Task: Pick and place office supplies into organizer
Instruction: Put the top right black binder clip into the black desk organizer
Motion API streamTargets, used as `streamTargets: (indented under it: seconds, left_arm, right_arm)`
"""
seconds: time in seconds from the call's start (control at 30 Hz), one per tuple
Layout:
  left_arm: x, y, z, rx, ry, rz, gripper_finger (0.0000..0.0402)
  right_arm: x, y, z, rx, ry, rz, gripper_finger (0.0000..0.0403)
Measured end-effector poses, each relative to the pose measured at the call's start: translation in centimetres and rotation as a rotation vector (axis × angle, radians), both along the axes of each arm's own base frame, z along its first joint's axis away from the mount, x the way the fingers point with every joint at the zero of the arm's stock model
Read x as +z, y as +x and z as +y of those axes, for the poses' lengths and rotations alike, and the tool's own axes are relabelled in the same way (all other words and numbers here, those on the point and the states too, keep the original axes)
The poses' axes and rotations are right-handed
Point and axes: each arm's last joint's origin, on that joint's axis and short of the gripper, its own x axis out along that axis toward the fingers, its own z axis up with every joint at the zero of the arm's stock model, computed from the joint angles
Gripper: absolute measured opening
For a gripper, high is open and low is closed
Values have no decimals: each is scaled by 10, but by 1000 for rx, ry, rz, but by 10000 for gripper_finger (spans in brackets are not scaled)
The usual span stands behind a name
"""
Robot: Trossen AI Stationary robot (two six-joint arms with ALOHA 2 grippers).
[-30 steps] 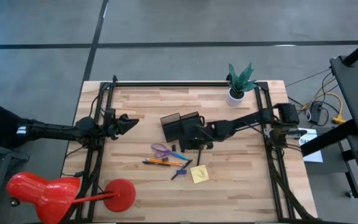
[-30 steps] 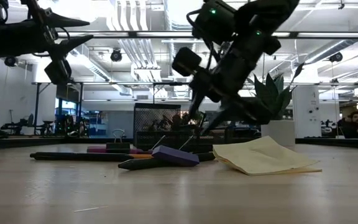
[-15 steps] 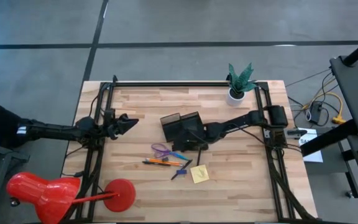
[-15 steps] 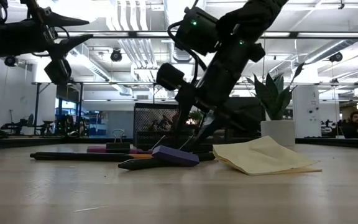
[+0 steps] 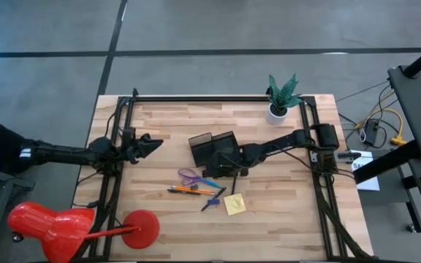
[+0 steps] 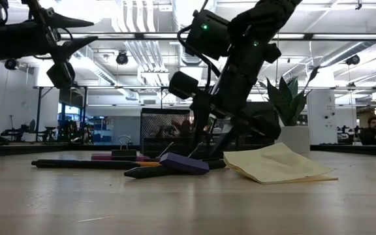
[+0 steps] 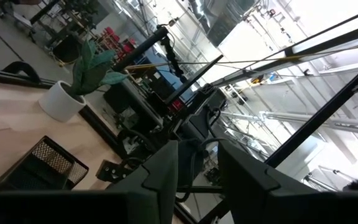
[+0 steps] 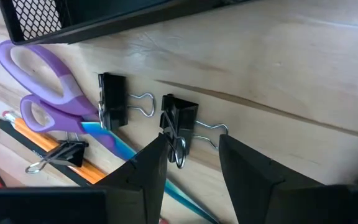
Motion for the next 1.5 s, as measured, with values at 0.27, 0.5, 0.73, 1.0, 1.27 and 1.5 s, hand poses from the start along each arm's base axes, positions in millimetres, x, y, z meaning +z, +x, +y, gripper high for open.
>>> streamTargets:
  seconds: [0.27, 0.5, 0.73, 1.0, 1.27, 1.5]
  left_arm:
    - [0, 0, 0, 4, -1, 4, 99]
    - [-1, 1, 0, 5, -1, 14, 99]
    - [-2, 2, 0, 6, -2, 21, 99]
    - [-2, 2, 0, 7, -2, 22, 99]
    - [-2, 2, 0, 8, -2, 23, 99]
    - [-3, 2, 1, 22, 1, 28, 99]
  right_arm:
    - [0, 0, 0, 45, -28, -4, 135]
    - [0, 0, -1, 67, -42, -4, 104]
    - [0, 0, -1, 61, -50, -4, 68]
    - [10, 4, -1, 45, -168, -40, 29]
    - [67, 19, 0, 212, -396, -201, 8]
    - [70, 30, -23, 237, -439, -171, 8]
